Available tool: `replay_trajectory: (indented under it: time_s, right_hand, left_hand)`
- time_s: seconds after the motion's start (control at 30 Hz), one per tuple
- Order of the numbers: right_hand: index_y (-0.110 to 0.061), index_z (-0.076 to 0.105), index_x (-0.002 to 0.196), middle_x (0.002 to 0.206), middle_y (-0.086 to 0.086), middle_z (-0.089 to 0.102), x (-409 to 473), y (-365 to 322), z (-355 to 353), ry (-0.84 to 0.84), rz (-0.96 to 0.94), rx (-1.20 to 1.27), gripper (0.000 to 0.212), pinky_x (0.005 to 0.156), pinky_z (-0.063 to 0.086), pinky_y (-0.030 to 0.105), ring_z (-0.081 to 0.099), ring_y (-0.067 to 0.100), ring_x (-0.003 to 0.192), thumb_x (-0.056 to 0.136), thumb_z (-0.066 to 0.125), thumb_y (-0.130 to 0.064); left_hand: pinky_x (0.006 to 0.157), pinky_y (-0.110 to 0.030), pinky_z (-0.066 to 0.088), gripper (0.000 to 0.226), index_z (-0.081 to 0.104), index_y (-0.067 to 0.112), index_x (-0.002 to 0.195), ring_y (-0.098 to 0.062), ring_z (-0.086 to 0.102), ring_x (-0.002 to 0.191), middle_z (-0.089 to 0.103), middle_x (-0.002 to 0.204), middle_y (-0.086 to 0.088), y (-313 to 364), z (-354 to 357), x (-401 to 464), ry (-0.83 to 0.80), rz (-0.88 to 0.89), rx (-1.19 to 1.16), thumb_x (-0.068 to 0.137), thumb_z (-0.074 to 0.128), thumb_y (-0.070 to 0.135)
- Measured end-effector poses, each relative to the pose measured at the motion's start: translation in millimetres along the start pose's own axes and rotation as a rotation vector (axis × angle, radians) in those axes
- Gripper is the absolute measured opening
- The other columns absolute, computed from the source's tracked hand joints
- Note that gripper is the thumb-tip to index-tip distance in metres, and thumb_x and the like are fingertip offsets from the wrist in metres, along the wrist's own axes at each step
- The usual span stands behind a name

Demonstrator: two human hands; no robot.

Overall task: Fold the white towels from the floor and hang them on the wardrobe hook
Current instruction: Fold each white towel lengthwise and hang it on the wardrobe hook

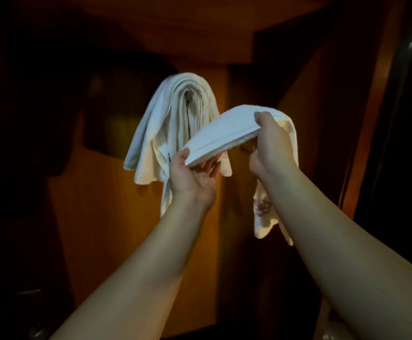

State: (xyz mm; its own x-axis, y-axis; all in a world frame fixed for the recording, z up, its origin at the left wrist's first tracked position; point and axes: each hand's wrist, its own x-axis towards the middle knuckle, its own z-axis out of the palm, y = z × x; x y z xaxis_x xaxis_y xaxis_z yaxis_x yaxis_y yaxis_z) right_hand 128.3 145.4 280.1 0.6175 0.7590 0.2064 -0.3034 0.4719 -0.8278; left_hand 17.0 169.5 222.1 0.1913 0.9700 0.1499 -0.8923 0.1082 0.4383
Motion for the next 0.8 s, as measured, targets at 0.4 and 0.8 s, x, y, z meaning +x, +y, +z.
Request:
replay_trajectory:
  time_s: [0.4,0.8]
  right_hand:
    - [-0.021,0.062,0.109,0.102,0.003,0.072,108.5,-20.2,26.1,-0.131,0.011,0.038,0.027,0.078,0.048,0.035,0.068,0.020,0.096,0.090,0.069,-0.040]
    - [-0.020,0.065,0.102,0.099,0.005,0.073,200.0,-56.5,116.2,-0.179,-0.124,-0.130,0.027,0.064,0.045,0.031,0.069,0.019,0.091,0.090,0.062,-0.045]
  left_hand:
    - [0.090,-0.038,0.056,0.041,0.058,0.004,0.123,-0.034,0.069,0.111,0.068,0.122,-0.024,100.1,66.9,86.2,0.005,0.347,0.486,0.098,0.050,0.035]
    - [0.086,-0.035,0.052,0.050,0.071,0.016,0.103,-0.017,0.075,0.084,0.078,0.082,-0.002,182.9,109.6,208.1,-0.107,0.419,0.869,0.092,0.055,0.062]
